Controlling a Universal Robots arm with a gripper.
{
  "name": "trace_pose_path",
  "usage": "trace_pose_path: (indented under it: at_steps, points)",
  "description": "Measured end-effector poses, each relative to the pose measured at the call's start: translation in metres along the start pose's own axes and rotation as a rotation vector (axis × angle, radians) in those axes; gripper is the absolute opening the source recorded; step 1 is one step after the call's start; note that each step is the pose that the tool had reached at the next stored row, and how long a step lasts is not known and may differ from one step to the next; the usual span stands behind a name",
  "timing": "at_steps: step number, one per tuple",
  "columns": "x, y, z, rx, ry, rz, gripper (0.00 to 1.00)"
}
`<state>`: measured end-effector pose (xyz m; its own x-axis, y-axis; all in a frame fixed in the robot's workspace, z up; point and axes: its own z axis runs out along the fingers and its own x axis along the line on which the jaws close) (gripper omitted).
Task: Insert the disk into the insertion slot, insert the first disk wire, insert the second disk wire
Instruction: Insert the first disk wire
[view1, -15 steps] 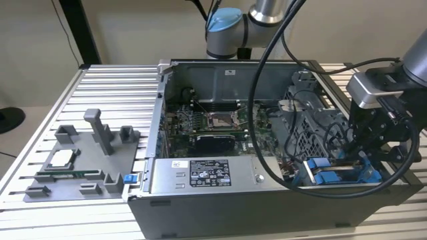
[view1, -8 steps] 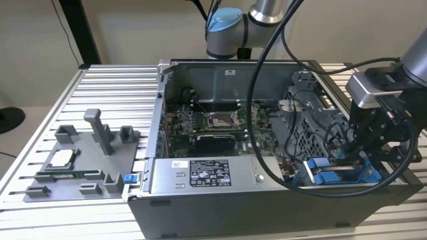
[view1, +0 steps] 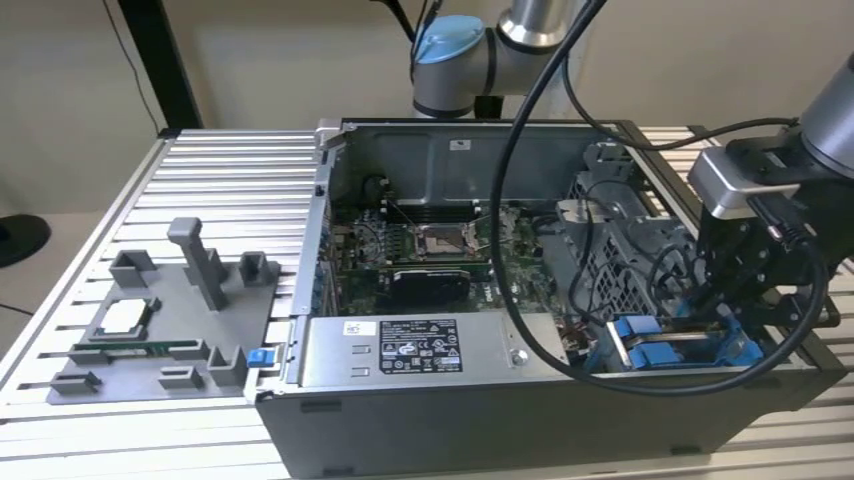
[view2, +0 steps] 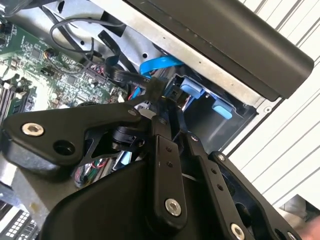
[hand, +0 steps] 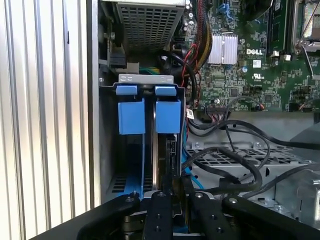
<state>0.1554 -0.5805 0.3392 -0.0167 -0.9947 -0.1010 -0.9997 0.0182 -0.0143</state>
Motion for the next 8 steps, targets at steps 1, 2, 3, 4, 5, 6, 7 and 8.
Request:
trace_pose_path:
  at_steps: [1,2,3,4,5,6,7,8]
  points:
    - [-0.0001,0.0,0.0003,0.0004,0.0001,0.0,0.0]
    - [-0.0002,0.0,0.0008,0.0006,0.0,0.0,0.0]
    - [-0.0003,0.0,0.0014,0.0005,-0.0002,0.001,0.0]
    - [-0.0004,0.0001,0.0023,0.0007,-0.0001,0.001,0.0]
    - [-0.0006,0.0001,0.004,0.0009,0.0,0.001,0.0]
    - [-0.0008,0.0001,0.0053,0.0008,0.0009,0.001,0.0]
    - [-0.0009,0.0002,0.0069,0.0008,0.0017,0.001,0.0]
    - [-0.0008,0.0002,0.0084,0.0008,0.0017,0.001,0.0]
